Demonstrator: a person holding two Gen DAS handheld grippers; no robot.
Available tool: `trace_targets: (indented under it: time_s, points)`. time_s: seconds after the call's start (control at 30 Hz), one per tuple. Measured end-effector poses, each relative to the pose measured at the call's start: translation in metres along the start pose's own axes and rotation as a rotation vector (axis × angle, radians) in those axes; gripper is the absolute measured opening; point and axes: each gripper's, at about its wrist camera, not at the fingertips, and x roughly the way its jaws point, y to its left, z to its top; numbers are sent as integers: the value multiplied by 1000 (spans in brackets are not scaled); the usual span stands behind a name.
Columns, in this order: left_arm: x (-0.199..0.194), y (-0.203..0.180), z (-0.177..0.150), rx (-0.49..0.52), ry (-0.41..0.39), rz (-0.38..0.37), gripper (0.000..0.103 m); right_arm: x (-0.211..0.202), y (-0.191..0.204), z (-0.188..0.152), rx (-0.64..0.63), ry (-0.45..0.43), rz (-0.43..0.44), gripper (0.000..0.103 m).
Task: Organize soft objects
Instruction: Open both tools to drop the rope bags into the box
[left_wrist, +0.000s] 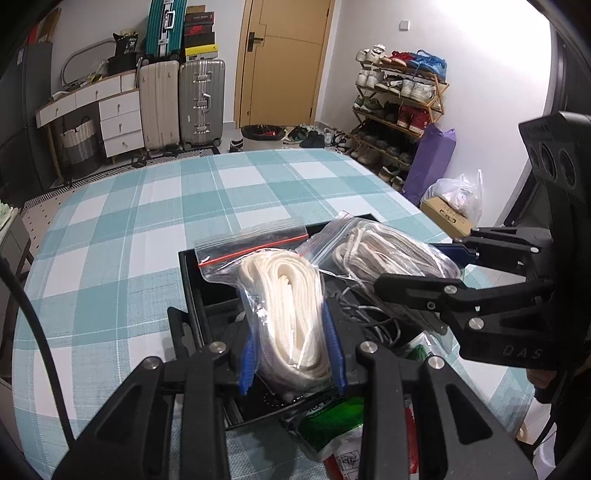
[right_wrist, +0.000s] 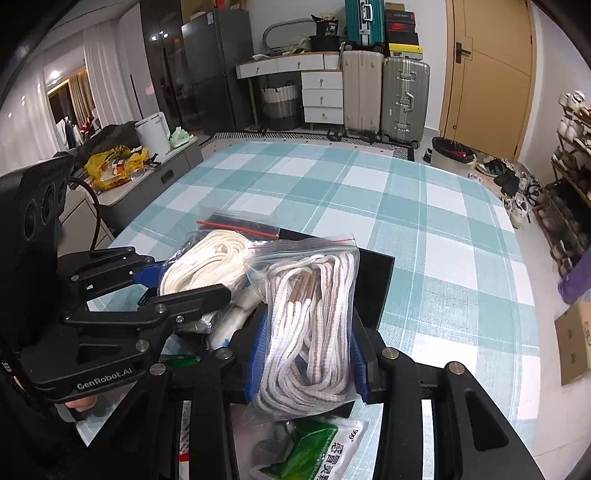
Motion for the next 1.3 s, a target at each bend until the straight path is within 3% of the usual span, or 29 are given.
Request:
trace_targets:
  time_s: [0.43,0.73,0.83,0.93,1.0,1.03,1.1,1.3]
  points:
    - [9,8,-4,7,8,22,31,28,4,9,-33,63,8,38]
    - [5,12,-6,-5,9,18,35,28,4,7,-39,20,18,43]
    - [-3,10,-9,-6,-6,4,49,6,6,4,-41,-53,37,54]
    - [-17,4,-13,-1,-35,4,57,-15,8,-2,-44,-109,-12,64]
    - [-23,3,-15,-5,-39,-4,62,-31,7,-9,-23,-148,-24,82]
    - [-27,3,-16,-12,-43,-4,78,-37,5,-14,-3,-165,-19,87]
    - [-36,2,-20,-31,-80,13,96,-47,2,-22,39,-182,-13,98]
    - [-52,-4,-33,-20,-110,23,98,-63,-2,-51,129,-214,-18,102]
